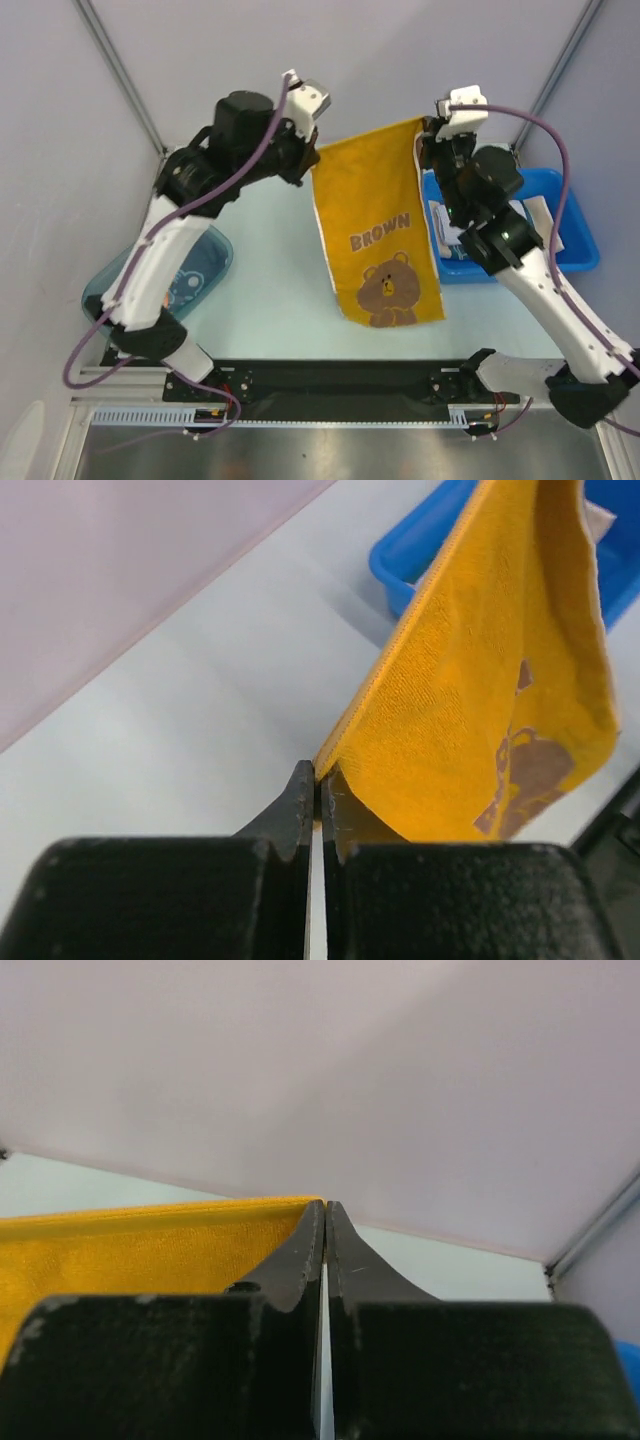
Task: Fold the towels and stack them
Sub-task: Flatten out the crumpled towel, then fold the towel
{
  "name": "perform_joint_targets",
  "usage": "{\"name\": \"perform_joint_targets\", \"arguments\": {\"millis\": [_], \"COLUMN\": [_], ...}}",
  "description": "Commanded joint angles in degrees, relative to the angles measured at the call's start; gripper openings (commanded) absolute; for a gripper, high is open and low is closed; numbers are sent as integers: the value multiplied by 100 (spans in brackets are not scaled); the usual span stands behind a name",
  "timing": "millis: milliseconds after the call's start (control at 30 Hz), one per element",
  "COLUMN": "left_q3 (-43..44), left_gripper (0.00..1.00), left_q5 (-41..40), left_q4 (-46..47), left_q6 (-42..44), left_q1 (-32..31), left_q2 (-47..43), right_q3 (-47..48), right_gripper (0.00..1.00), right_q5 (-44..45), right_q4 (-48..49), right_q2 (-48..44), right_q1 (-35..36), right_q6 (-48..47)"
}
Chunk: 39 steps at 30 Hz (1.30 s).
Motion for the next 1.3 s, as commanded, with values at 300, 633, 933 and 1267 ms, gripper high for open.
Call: {"name": "perform_joint_targets", "arguments": {"millis": [300,633,933,1267], "left_q3": [824,722,-1597,-3988], "left_gripper": [0,0,0,0], "left_q5": [474,949,1170,1336], "left_q4": [2178,3094,2584,2742], "left_q6": [940,1273,1484,1063], "left_q1": [2227,2545,2282,1771], "left_q2": [2880,3788,2603,1415], "right_q3": [898,2622,849,-847], "right_gripper": [0,0,0,0], "right_q5": [-3930,-4485,-4407,-3852], "right_q4": [1753,1773,1414,745], "right_q2": [3587,5875,4805,3819], "right_q1": [-2534,-2640,-2657,-2429], "right_q6": [2169,2056,650,350]}}
